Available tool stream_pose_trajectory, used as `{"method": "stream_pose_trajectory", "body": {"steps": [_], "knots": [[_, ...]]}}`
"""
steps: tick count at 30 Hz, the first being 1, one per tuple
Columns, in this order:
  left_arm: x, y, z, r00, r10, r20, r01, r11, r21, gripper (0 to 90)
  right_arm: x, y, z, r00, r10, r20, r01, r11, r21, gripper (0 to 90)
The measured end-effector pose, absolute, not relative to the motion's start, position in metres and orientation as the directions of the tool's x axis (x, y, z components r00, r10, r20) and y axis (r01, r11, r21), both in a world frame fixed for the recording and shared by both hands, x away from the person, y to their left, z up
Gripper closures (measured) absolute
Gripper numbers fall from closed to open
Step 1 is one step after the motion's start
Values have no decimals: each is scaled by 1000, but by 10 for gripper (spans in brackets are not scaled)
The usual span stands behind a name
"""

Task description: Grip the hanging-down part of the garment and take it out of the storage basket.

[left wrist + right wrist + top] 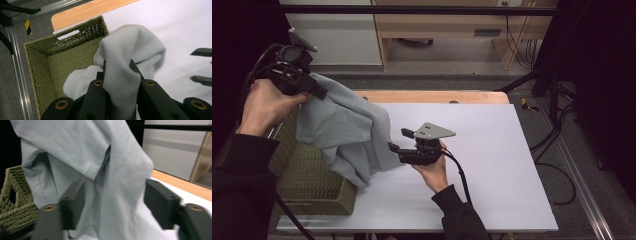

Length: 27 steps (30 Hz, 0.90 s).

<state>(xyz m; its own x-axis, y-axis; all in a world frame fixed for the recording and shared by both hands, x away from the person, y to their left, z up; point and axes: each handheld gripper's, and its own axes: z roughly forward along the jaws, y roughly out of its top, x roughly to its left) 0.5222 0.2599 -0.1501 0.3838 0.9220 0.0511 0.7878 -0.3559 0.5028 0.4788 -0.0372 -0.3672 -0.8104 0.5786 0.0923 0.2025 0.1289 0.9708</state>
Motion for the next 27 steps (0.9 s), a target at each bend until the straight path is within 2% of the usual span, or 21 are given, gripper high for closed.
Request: {"method": "stream_pose_trajectory", "body": {"steps": [3,12,17,27], "knots": [[522,259,-150,388,920,51,786,-359,503,810,470,-55,-366,-807,583,89,182,102,978,225],[520,259,-151,391,919,53,782,-361,508,809,451,-88,-370,-759,648,71,173,95,980,93],[519,263,-151,389,920,48,785,-358,506,809,441,-105,-374,-729,681,68,163,76,984,57],[520,266,-152,386,921,45,786,-354,507,809,424,-141,-385,-689,722,60,165,75,983,46]]}}
